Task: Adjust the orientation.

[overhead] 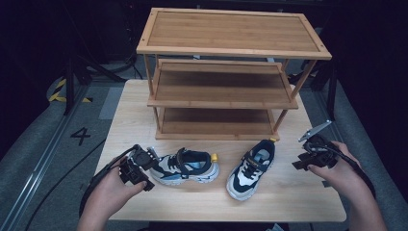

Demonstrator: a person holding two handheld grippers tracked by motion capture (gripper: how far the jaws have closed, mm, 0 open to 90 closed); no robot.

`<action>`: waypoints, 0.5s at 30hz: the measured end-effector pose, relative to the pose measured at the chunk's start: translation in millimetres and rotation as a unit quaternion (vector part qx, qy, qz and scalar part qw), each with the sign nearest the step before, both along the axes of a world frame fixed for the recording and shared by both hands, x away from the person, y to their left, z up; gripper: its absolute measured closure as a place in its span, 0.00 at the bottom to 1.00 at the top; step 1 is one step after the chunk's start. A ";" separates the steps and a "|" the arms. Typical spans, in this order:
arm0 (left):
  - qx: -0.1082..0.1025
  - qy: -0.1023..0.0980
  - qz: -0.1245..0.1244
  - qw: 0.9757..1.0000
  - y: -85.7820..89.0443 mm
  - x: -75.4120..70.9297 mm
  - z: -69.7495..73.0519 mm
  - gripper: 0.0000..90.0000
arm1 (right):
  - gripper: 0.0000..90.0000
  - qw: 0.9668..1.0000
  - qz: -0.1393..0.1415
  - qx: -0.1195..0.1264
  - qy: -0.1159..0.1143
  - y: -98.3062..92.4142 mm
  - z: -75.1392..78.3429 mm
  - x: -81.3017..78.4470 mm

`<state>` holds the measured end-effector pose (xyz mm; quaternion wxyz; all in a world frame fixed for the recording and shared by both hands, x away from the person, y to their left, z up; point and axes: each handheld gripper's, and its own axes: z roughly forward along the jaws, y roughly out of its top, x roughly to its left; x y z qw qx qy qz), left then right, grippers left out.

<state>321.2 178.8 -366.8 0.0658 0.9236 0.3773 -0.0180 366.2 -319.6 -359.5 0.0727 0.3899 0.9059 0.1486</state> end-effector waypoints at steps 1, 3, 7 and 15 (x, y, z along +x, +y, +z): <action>0.006 -0.007 -0.005 1.000 -0.8 -0.2 -0.4 0.71 | 0.65 1.000 -0.001 0.000 0.000 -0.4 0.1 0.0; 0.007 -0.001 -0.008 1.000 -3.7 -2.2 -2.7 0.70 | 0.65 1.000 -0.004 0.000 0.000 -1.9 0.3 0.4; 0.012 -0.003 -0.021 1.000 -8.3 -4.6 -5.4 0.70 | 0.65 1.000 -0.004 0.003 -0.003 -2.7 0.9 0.5; -0.042 -0.021 -0.037 0.998 -20.3 -0.5 -8.0 1.00 | 0.70 1.000 -0.001 0.014 0.014 -0.7 -2.6 1.7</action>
